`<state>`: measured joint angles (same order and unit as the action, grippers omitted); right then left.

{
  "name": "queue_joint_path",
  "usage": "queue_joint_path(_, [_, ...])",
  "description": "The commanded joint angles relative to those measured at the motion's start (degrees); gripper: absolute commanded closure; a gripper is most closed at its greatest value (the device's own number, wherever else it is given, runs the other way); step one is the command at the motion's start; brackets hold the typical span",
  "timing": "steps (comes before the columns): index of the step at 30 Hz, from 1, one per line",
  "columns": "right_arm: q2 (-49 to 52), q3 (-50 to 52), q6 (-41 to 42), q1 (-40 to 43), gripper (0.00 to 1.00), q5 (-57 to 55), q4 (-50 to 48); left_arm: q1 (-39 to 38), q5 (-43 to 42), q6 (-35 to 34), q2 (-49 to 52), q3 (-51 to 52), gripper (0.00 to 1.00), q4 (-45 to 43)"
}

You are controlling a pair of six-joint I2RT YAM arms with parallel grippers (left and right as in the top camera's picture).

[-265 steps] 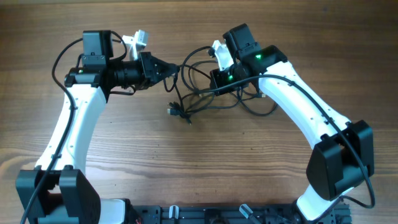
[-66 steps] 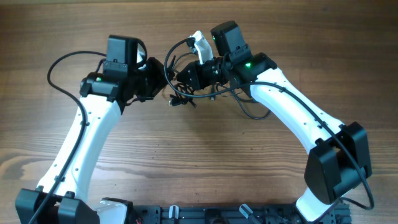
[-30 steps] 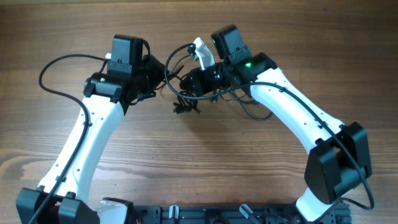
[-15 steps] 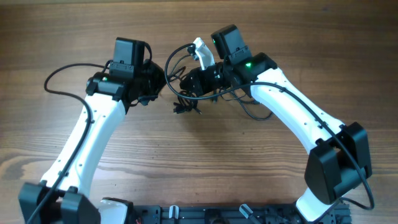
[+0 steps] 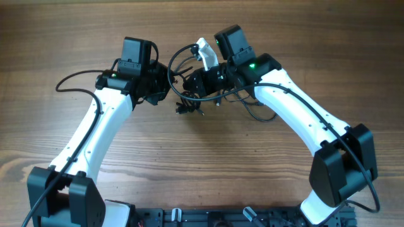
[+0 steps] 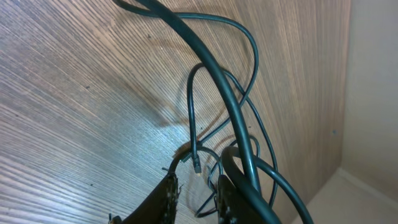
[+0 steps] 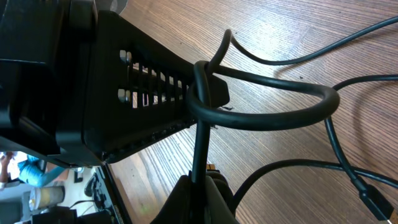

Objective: Untangle cables

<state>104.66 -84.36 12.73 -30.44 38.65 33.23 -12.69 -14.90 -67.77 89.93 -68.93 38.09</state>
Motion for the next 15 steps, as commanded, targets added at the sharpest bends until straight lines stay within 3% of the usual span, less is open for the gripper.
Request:
queue_joint_path(1, [-2.23,0.07,-0.74,0.02,0.96,-0.09,0.26,1.51,4.17,-0.61,0.11,0.39,0.73,1.60])
queue_joint_path(4, [-2.23,0.07,-0.74,0.02,0.96,-0.07,0.26,2.62,8.02,-0.63,0.11,0.42,0.64,3.89])
queue_joint_path(7, [-2.23,0.04,-0.74,0.02,0.96,-0.07,0.28,2.84,7.96,-0.68,0.13,0.42,0.60,3.65])
queue_joint_path(11, [-2.23,0.04,-0.74,0.02,0.96,-0.07,0.28,2.56,6.93,-1.77,0.13,0.42,0.48,3.08])
queue_joint_path(15, [-2.23,0.04,-0.74,0.02,0.96,-0.09,0.24,2.03,3.08,-0.17,0.37,0.42,0.51,4.57])
